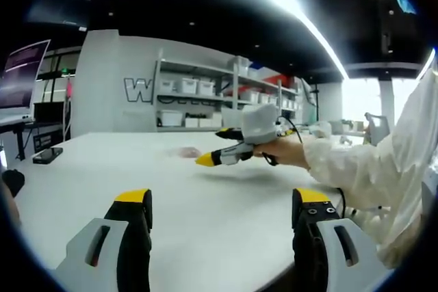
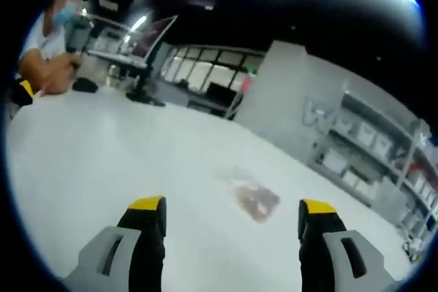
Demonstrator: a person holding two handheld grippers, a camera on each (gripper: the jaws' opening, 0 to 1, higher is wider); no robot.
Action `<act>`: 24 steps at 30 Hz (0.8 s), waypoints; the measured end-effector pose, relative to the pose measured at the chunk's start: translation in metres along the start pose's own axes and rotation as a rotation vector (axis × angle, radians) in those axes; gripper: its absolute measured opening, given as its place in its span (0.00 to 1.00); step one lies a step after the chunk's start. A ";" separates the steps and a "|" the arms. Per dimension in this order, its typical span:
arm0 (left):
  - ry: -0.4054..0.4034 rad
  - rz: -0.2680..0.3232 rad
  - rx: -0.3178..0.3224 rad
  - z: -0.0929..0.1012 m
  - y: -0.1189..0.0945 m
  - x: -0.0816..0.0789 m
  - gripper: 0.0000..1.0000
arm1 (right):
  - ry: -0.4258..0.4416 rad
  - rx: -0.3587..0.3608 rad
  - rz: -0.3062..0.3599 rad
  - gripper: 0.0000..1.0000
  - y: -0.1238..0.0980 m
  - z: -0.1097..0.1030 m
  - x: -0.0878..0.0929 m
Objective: Open the resealable bag by pulling the two sides of the seal apart until the entire bag opening is separated and visibly accessible.
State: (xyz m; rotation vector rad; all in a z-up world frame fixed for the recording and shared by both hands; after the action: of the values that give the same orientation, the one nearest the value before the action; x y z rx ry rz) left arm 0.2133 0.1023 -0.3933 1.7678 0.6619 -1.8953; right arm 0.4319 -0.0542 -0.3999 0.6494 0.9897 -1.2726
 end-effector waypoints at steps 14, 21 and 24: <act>-0.001 0.008 -0.001 -0.003 -0.002 -0.003 0.82 | -0.043 0.023 -0.017 0.78 0.016 0.004 0.003; -0.004 0.010 0.001 -0.002 -0.003 -0.003 0.82 | -0.046 0.030 -0.004 0.78 0.020 0.004 -0.001; -0.004 0.011 0.005 0.000 -0.003 -0.003 0.82 | -0.047 0.036 0.002 0.77 0.024 0.003 -0.003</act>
State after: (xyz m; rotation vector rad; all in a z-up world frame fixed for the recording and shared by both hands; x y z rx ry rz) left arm 0.2117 0.1049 -0.3907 1.7669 0.6457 -1.8940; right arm 0.4559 -0.0503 -0.3991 0.6456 0.9292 -1.3014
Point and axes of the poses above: the point that each gripper's makers call its tool centre point, and the gripper's own axes: y roughly forward along the fingers, z roughly to its right, x roughly out of its underside, the point moved 1 cm from there along -y, roughly backward along the fingers, and after that the axes turned 9 degrees about x, right-handed, at the moved point
